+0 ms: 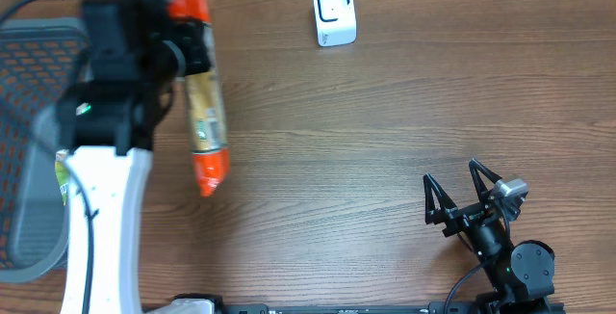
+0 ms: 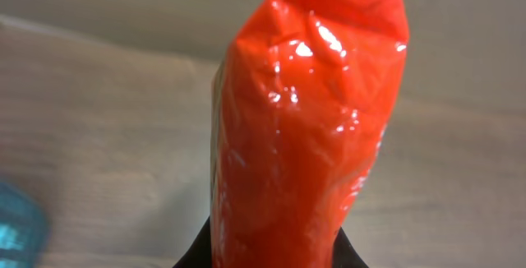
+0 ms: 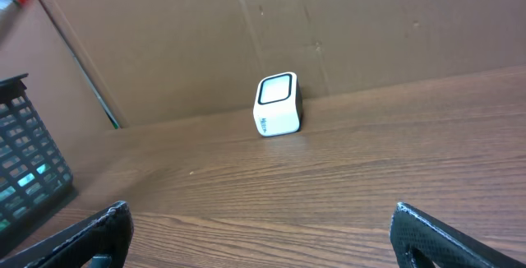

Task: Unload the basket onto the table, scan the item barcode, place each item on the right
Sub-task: 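Lift the red-ended snack out and lay it on the table center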

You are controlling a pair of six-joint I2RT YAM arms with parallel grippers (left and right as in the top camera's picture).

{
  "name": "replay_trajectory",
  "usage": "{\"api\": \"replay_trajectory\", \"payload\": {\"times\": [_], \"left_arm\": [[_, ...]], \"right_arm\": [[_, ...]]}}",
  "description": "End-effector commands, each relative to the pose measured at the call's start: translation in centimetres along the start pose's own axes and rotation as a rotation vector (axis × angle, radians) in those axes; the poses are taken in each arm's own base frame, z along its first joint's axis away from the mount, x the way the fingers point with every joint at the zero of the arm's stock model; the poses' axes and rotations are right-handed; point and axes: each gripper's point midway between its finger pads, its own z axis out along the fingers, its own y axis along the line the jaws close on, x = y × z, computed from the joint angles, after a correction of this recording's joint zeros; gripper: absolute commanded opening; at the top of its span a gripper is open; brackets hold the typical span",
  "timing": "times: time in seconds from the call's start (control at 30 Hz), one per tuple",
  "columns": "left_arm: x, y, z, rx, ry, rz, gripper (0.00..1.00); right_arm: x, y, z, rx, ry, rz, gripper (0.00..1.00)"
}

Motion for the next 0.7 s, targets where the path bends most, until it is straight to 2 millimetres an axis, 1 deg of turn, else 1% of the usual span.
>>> {"api": "replay_trajectory", "payload": {"times": [0.0,0.1,0.27,0.37,0.47,0.57,0.67], "left_arm": [[1.5,-2.6,1.9,0.019,0.061,-0.071,0.04],[5.2,-4.9,4.7,0.022,0.206,-0.146,0.04],[12.0,-10.1,9.1,0.076,0.444,-0.192,0.04],[15.9,-12.4,11.5,0.091,0.570,-0.234,0.04],[19.5,-14.2,13.6,0.114,0.687,-0.269,0.04],[22.2,-16.0,15.7,0.163,0.758,-0.263,0.04],[23.6,-17.4,17.3,0.196,0.765,-0.246,0.04]], "right_arm": [[0.1,-0.2,0.0,0.009,-0.007,-0.004,1.00],[0.1,-0.2,0.0,0.009,-0.007,-0.004,1.00],[0.1,-0.2,0.0,0.009,-0.007,-0.004,1.00],[0.1,-0.2,0.0,0.009,-0.007,-0.004,1.00],[0.1,-0.2,0.0,0.009,-0.007,-0.004,1.00],[0.1,-0.2,0.0,0.009,-0.007,-0.004,1.00],[0.1,-0.2,0.0,0.009,-0.007,-0.004,1.00]]}}
